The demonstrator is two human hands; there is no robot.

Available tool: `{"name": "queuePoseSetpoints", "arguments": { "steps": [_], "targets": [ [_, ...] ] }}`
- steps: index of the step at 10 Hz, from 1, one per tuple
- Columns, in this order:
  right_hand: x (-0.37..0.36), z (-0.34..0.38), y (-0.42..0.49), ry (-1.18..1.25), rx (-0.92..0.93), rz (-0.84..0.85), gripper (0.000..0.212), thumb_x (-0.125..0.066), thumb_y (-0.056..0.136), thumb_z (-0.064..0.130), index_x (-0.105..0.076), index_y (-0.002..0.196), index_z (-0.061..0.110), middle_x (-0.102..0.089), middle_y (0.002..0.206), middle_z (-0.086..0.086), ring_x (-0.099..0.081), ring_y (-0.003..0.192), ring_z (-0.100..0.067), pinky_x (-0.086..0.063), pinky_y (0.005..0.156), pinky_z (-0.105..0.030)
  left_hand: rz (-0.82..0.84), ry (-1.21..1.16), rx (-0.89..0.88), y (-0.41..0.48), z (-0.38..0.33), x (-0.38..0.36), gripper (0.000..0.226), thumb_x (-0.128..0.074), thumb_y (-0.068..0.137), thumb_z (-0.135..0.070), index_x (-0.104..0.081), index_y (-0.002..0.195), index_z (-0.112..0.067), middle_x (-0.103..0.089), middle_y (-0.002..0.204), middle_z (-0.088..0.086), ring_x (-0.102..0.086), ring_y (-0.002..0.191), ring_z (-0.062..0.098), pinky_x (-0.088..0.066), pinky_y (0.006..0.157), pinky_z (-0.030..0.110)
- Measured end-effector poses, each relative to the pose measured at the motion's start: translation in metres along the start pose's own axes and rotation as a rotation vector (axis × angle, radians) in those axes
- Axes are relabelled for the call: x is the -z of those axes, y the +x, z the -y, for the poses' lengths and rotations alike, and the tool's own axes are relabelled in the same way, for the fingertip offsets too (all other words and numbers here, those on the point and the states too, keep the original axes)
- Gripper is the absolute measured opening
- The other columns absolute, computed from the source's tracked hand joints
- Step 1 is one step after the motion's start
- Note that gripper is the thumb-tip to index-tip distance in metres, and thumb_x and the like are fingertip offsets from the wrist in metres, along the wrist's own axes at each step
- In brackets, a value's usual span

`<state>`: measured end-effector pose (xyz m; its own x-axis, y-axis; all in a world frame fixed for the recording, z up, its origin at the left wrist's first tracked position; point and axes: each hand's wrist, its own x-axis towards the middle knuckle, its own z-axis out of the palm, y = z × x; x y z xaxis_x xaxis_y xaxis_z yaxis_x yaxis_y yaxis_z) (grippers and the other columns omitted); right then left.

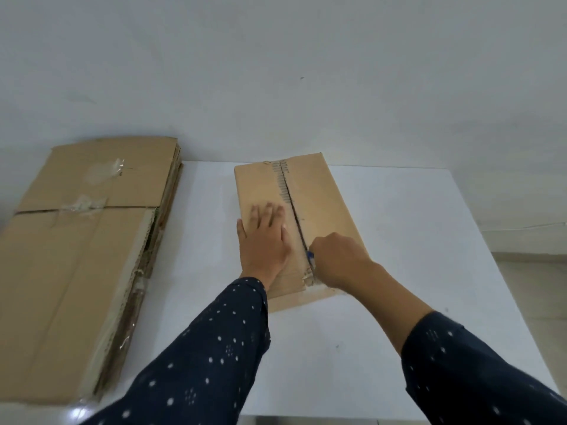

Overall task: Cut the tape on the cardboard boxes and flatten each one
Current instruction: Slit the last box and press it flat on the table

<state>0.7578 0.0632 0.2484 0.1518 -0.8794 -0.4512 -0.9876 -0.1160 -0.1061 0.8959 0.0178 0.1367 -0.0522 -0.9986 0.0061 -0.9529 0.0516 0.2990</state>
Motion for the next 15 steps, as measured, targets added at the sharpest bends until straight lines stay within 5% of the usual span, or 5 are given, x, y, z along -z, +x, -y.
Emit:
{"name": "queuePoseSetpoints", "arguments": {
  "steps": [2,3,5,7,15],
  "targets": [
    [-0.014,-0.019,-0.058,0.035,-0.002,-0.002,0.03,-0.042,0.088,-0.001,-0.06,0.109,0.009,-0.049,0.079,-0.004,-0.043,0.06,-0.017,-0.034,0.05,-0.025,-0.03,0.017,-0.008,-0.002,-0.001,-0.002,0.053,-0.026,0.105,-0.034,-0.027,0.158,-0.026,-0.021,0.166,-0.004,-0.007,0.155,0.026,-0.008,0.122,0.058],
    [-0.014,-0.033,-0.072,0.055,0.017,-0.001,0.041,-0.042,0.092,0.006,-0.059,0.124,0.022,-0.054,0.093,-0.001,-0.051,0.072,-0.02,-0.039,0.057,-0.026,-0.009,0.027,0.0,-0.001,-0.001,-0.001,0.053,-0.025,0.106,-0.034,-0.026,0.158,-0.027,-0.019,0.166,-0.004,-0.006,0.155,0.025,-0.007,0.122,0.057],
    [-0.017,-0.058,-0.086,0.087,0.034,-0.114,0.028,-0.047,0.1,0.036,-0.058,0.121,0.05,-0.059,0.119,0.018,-0.054,0.087,-0.012,-0.043,0.068,-0.027,0.058,-0.001,0.073,-0.002,-0.01,0.008,0.052,-0.023,0.107,-0.038,-0.022,0.158,-0.03,-0.013,0.167,-0.005,-0.002,0.154,0.032,-0.001,0.12,0.062],
    [-0.032,-0.054,-0.075,0.142,0.065,-0.21,0.026,-0.047,0.101,0.04,-0.059,0.121,0.051,-0.061,0.108,0.017,-0.06,0.093,-0.014,-0.05,0.073,-0.031,-0.019,-0.027,0.113,-0.017,-0.015,-0.002,0.052,-0.024,0.107,-0.04,-0.023,0.158,-0.031,-0.015,0.167,-0.003,-0.006,0.154,0.03,-0.012,0.12,0.058],
    [-0.04,-0.069,-0.055,0.098,0.171,-0.183,0.025,-0.046,0.101,0.041,-0.06,0.12,0.049,-0.057,0.103,0.017,-0.058,0.089,-0.011,-0.049,0.07,-0.028,-0.058,-0.001,0.102,-0.016,-0.016,-0.006,0.051,-0.03,0.105,-0.039,-0.03,0.156,-0.032,-0.022,0.165,-0.003,-0.011,0.152,0.031,-0.014,0.119,0.057]
  ]
}}
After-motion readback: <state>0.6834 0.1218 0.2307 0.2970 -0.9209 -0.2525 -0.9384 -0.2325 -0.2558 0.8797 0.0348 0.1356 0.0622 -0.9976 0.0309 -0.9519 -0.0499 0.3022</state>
